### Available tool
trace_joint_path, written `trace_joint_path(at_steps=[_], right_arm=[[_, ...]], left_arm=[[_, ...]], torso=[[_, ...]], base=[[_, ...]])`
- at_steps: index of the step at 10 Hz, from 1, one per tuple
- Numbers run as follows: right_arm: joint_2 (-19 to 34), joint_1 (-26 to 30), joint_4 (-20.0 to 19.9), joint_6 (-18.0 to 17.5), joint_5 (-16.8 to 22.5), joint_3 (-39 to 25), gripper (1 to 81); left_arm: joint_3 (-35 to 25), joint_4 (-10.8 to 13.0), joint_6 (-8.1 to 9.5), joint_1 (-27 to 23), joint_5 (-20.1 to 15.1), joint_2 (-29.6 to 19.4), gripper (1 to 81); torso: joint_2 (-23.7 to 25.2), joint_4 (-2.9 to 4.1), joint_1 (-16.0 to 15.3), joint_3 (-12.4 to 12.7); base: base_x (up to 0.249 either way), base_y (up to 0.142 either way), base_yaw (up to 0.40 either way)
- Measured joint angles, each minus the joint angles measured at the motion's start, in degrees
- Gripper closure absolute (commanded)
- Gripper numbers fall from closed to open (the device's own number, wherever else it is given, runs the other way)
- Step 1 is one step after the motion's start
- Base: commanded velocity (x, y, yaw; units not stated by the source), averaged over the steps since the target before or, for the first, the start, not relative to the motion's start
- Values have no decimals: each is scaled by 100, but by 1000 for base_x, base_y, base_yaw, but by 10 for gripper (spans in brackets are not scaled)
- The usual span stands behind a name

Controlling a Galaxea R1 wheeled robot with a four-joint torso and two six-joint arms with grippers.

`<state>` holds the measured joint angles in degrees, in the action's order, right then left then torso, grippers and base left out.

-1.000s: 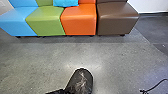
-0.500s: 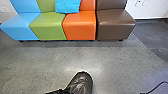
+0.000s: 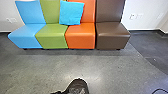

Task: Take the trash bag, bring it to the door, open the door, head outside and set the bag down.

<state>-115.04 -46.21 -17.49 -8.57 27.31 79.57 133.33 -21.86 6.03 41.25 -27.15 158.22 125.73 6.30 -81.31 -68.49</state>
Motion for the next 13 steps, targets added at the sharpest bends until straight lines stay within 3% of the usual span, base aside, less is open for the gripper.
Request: trace_joint_path(at_steps=[2,4,6,9,13], right_arm=[[-436,-356,-4,44,-88,502,10],[-861,-786,5,157,-187,813,10],[-1067,-1103,-2,458,-402,1134,10],[-1486,-1641,-6,819,-842,1682,10],[-1932,-2048,-22,1008,-1207,2078,10]], left_arm=[[-430,0,-2,67,-22,-364,811],[-681,12,-17,321,11,-679,811],[-905,23,-306,649,-11,-855,811],[-941,34,-898,994,34,-1053,811],[-944,44,-1179,1370,39,-1142,811]], torso=[[-337,0,225,330],[-638,0,419,418],[-1019,0,664,429],[-1587,0,1034,448],[-2302,0,1499,1020]], base=[[0,0,0],[0,0,0],[0,0,0],[0,0,0],[0,0,0]])
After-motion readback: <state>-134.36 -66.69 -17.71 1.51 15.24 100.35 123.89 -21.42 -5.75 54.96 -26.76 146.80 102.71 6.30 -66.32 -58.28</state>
